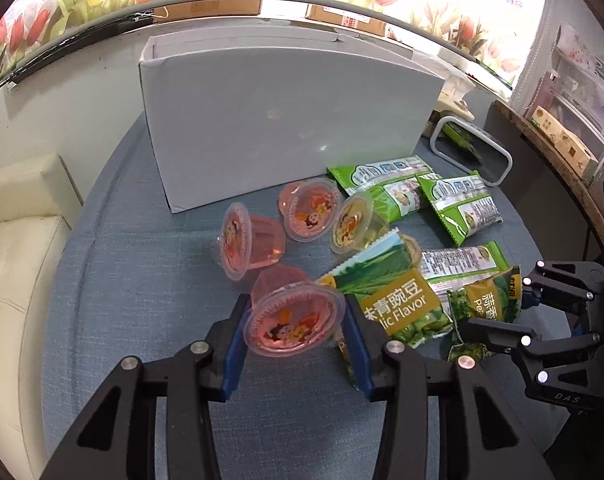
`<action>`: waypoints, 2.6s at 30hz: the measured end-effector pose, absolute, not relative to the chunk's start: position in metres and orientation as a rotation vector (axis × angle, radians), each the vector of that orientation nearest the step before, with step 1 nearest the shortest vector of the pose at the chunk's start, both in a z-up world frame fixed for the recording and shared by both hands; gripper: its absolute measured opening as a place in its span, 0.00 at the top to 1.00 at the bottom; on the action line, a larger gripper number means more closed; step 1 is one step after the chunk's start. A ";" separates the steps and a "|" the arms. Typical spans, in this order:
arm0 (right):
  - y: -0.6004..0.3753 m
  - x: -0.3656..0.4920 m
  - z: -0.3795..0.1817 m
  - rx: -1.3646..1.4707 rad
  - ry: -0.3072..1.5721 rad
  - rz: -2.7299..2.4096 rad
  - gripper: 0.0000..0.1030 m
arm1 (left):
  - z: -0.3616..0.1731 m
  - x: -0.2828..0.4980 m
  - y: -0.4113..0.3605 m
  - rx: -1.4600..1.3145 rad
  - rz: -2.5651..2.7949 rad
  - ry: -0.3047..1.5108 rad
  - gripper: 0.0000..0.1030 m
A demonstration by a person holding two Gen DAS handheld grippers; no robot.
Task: Organize snacks
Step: 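Carry pink cup and pea bag into the white box and release both, then move both grippers back to the table and grasp a long green bar with right gripper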
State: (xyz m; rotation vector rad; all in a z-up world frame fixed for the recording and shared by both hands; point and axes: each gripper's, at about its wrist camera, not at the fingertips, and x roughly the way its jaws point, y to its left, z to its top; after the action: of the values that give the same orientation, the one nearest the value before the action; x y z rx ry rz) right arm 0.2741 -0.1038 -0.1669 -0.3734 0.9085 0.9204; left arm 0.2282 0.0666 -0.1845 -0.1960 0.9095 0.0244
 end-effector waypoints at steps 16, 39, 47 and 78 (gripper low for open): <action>-0.122 0.264 -0.085 -0.313 0.808 0.899 0.76 | -0.125 0.219 0.074 -0.189 -0.027 0.812 0.53; -0.019 0.473 0.006 -0.287 0.725 0.709 0.76 | -0.007 0.403 0.144 -0.131 0.037 0.673 0.53; -0.013 0.499 -0.038 -0.288 0.806 0.683 0.68 | -0.057 0.422 0.150 -0.098 0.043 0.775 0.48; -0.123 0.286 -0.096 -0.520 0.747 0.974 0.15 | -0.057 0.255 0.082 -0.098 -0.037 0.724 0.00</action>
State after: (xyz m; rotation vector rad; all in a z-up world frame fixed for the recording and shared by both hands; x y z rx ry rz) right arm 0.2863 -0.1230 -0.0963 -0.5195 0.7467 0.9744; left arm 0.2550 0.0820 -0.0573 -0.0977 0.7239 -0.0368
